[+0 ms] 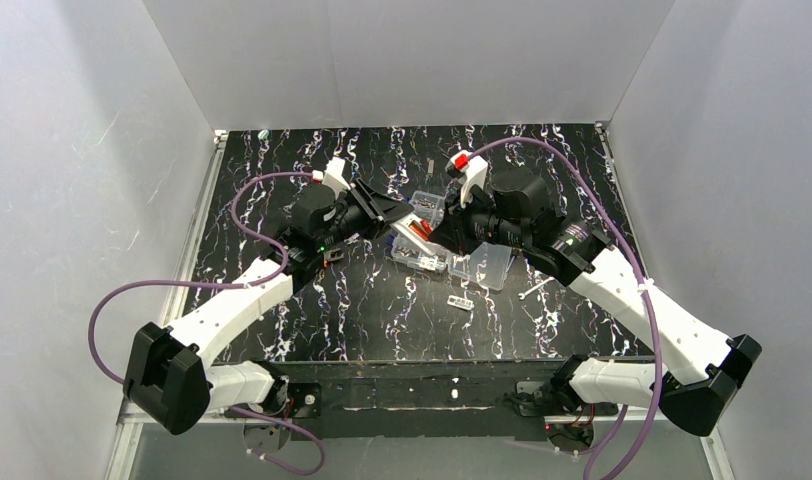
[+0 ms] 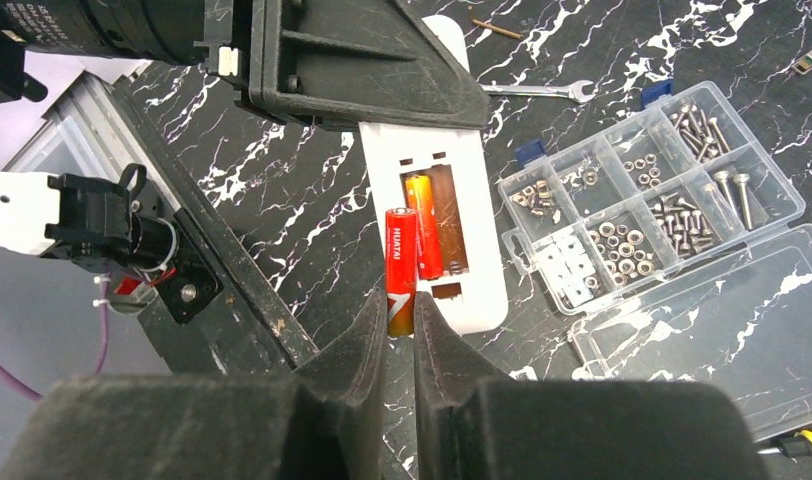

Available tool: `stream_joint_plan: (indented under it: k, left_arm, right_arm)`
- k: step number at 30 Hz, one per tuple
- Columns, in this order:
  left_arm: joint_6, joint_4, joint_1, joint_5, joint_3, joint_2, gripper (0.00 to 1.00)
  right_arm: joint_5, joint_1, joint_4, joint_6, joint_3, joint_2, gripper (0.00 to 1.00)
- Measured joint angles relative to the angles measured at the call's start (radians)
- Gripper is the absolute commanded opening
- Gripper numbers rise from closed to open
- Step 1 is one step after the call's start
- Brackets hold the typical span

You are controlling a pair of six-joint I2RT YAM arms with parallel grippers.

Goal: Load the batteries into the remote control
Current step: Load the battery into the remote control.

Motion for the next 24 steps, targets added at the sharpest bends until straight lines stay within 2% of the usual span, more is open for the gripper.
stream_joint_plan:
  k: [24]
  left_arm:
    - [-0.016,0.034,-0.044,0.070,0.023,0.007,0.00]
  right_arm:
    - [0.021,0.000,0.010,-0.127,-0.005,-0.003,0.04]
